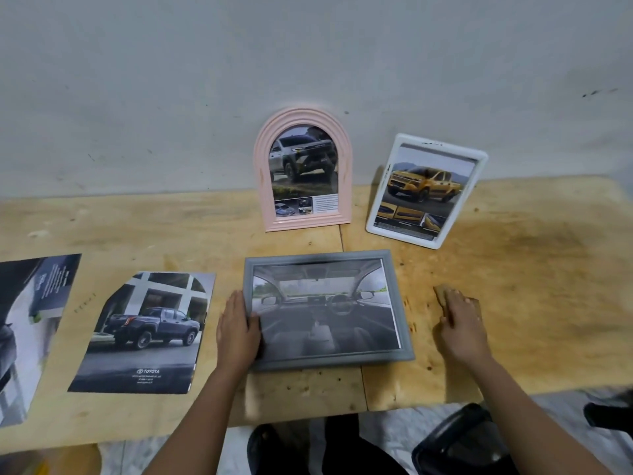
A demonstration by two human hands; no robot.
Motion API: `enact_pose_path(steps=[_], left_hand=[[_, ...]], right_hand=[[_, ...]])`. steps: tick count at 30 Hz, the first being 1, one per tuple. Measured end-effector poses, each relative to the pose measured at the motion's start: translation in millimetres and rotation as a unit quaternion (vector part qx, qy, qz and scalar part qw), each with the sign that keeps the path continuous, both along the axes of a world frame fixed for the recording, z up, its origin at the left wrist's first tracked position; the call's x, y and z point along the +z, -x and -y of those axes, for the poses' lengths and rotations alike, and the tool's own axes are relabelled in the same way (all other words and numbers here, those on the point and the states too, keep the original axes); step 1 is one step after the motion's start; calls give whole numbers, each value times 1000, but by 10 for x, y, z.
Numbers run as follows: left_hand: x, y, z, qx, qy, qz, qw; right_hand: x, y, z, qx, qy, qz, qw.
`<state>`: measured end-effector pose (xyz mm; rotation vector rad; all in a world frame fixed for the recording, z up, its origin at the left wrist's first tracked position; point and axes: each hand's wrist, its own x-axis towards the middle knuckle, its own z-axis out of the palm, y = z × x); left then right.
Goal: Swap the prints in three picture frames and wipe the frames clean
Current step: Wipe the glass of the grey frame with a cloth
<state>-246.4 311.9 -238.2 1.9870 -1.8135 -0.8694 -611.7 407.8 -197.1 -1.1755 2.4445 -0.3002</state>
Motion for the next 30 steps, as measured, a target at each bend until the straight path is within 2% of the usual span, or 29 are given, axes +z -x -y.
enact_pose_path(steps=[1,2,5,8,10,12,15,21,25,30], left_hand=[[4,19,-16,7,1,-9,1000],[22,42,-48,18,0,-18,1000],[47,65,-201,33,3,-10,999],[54,82,-345,46,13,-5,999],[59,144,-363,90,5,-30,996],[98,241,-362,132,-6,-55,990],[188,326,-364,175,-5,-92,980],[406,146,-343,275,24,-169,946],[614,-243,-130,306,78,-202,927],[810,-1058,283,290,134,-190,928]], right_hand=[[-100,1,-18,39,-36,-30,998],[-150,-30,-14,43,-32,-53,997],[-156,-216,64,18,85,-66,994],[-99,-499,146,92,174,56,979],[-111,-679,150,123,170,110,972],[-191,-768,165,78,179,117,974],[-103,-812,258,-27,192,180,964],[181,-933,528,-37,249,220,943],[332,-1226,929,22,240,224,944],[603,-1859,1577,154,237,198,939]])
